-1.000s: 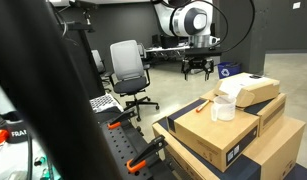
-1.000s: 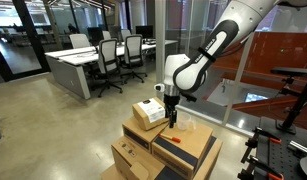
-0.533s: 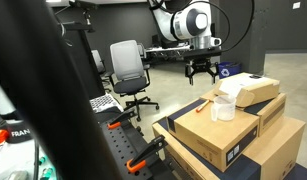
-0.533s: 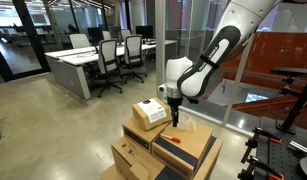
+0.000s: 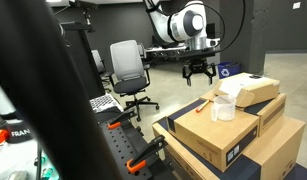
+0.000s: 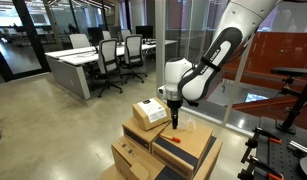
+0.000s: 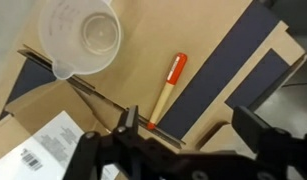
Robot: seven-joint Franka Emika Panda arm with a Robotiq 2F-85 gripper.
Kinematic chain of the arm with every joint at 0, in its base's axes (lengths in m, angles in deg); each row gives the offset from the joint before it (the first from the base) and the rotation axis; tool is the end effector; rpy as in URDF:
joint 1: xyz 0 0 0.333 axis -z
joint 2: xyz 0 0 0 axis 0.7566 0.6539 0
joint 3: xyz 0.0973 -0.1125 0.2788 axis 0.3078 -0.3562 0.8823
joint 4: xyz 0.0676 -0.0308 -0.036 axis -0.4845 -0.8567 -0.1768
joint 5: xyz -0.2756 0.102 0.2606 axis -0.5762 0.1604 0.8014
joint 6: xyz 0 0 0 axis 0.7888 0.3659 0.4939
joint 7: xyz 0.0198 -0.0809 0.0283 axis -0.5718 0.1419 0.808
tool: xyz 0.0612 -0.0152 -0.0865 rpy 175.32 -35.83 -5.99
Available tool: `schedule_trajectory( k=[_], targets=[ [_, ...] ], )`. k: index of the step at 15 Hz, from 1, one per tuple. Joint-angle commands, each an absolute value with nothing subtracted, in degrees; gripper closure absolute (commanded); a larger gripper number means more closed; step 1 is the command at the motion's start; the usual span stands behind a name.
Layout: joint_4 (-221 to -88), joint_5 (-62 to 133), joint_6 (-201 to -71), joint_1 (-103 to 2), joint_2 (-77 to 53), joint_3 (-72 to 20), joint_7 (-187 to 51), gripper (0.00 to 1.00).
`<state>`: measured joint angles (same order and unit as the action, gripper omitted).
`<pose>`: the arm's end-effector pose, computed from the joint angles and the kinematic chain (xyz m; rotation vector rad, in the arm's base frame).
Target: Put the marker in the jug
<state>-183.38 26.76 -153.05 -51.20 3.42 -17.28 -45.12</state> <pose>0.5637 0.0741 0.1465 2.9507 0.9246 -0.0317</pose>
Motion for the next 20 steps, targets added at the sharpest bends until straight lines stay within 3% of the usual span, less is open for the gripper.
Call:
schedule_trajectory(
  k=[1, 20],
  targets=[
    [-182.9, 25.1, -152.2, -53.2, 3.7, -19.2, -48.9, 0.00],
    [-183.4, 24.1, -153.7, -54.1, 5.7, -19.7, -50.8, 0.00]
  ],
)
